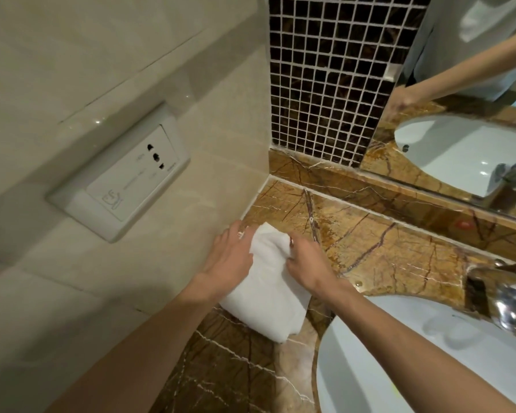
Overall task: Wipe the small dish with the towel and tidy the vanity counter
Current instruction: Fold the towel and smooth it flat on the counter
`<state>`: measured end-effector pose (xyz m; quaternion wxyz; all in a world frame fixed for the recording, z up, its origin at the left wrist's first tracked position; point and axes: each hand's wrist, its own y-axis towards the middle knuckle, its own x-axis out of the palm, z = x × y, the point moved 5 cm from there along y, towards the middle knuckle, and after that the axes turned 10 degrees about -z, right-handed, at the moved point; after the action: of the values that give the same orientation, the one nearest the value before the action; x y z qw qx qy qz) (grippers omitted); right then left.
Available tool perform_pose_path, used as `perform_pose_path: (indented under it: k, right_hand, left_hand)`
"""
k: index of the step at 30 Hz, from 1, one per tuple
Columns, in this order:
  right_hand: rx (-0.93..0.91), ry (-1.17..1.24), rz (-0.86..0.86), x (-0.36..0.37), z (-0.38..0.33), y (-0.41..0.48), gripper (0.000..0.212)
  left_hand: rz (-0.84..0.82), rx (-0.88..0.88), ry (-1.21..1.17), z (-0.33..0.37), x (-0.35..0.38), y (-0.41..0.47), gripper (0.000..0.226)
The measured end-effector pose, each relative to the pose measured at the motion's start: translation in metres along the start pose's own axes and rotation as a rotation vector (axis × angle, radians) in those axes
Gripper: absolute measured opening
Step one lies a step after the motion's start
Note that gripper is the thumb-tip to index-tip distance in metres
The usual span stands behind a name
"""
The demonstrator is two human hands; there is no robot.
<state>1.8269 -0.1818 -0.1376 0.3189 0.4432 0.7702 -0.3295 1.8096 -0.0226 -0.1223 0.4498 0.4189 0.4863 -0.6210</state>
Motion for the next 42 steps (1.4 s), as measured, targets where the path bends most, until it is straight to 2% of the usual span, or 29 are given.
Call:
perform_pose_path:
  k: [5, 8, 10, 13, 14, 16, 18, 20, 23, 26, 30, 35, 38, 42]
  right_hand:
    - [-0.094, -0.05, 0.093, -0.01, -0.004, 0.008, 0.035]
    - [-0.044, -0.024, 0.171, -0.012, 0.006, 0.011, 0.042]
    - [0.037, -0.077, 0.145, -0.007, 0.015, 0.012, 0.047]
    - [-0.012, -0.178, 0.193, -0.001, 0.016, 0.003, 0.035]
    - [-0.072, -0.203, 0.183, 0.004, 0.014, 0.0, 0.034]
    - [-0.129, -0.275, 0.035, 0.02, 0.013, -0.005, 0.048]
    - [-0.097, -0.354, -0.101, 0.035, 0.022, -0.005, 0.06]
    - [-0.049, -0.385, -0.153, 0.043, 0.03, -0.003, 0.062]
    - [-0.008, -0.364, -0.171, 0.043, 0.028, -0.003, 0.061]
    - [-0.039, -0.376, -0.147, 0.038, 0.018, -0.007, 0.059]
    - [-0.072, -0.362, -0.198, 0.039, 0.006, -0.017, 0.061]
    - [-0.076, -0.387, -0.1, 0.043, -0.004, -0.037, 0.06]
    - [-0.081, -0.44, -0.167, 0.058, -0.006, -0.041, 0.057]
    - [-0.102, -0.366, -0.237, 0.062, -0.006, -0.031, 0.057]
  left_hand:
    - [-0.074, 0.091, 0.079, 0.007, 0.012, 0.001, 0.073]
    - [-0.099, 0.047, 0.121, 0.01, 0.018, 0.009, 0.072]
    - [-0.129, 0.01, 0.12, 0.014, 0.028, 0.007, 0.069]
    - [-0.112, 0.051, 0.134, 0.022, 0.052, -0.009, 0.073]
    - [-0.099, 0.064, 0.119, 0.024, 0.058, -0.015, 0.075]
    - [-0.068, 0.057, 0.103, 0.023, 0.066, -0.018, 0.072]
    - [-0.032, 0.048, 0.099, 0.019, 0.071, -0.017, 0.067]
    - [-0.017, 0.062, 0.11, 0.016, 0.076, -0.015, 0.065]
    - [-0.008, 0.064, 0.129, 0.012, 0.081, -0.014, 0.066]
    - [-0.016, 0.083, 0.164, 0.007, 0.078, -0.019, 0.066]
    - [0.011, 0.083, 0.173, 0.003, 0.065, -0.039, 0.067]
    - [-0.032, 0.057, 0.137, 0.016, 0.08, -0.082, 0.067]
    - [-0.053, 0.024, 0.153, 0.015, 0.088, -0.094, 0.067]
    - [0.01, -0.033, 0.086, 0.022, 0.086, -0.095, 0.063]
